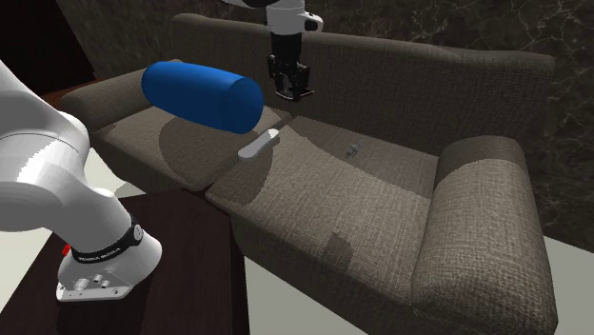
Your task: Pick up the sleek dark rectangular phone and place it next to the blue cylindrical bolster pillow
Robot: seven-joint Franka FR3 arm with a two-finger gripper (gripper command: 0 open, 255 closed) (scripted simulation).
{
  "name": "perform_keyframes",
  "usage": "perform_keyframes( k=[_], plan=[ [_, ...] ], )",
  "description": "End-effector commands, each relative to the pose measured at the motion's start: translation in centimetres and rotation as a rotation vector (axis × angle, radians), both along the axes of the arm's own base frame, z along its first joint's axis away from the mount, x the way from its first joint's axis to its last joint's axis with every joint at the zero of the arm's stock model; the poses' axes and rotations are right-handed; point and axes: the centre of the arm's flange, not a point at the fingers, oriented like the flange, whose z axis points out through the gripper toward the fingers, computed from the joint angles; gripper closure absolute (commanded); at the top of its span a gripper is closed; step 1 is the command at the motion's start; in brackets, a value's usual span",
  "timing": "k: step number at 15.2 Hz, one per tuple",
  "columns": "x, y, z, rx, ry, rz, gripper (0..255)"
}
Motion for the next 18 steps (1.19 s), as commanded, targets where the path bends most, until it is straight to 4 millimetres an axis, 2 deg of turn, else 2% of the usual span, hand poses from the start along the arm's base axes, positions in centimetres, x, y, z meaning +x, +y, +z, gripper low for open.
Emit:
perform_keyframes(
  k=[1,11,18],
  plan=[
    [-0.1,-0.1,1.1,0.0,0.0,0.0,255],
    [-0.1,-0.1,6.0,0.0,0.0,0.0,255],
    [-8.7,3.2,6.0,0.0,0.0,0.0,255]
  ],
)
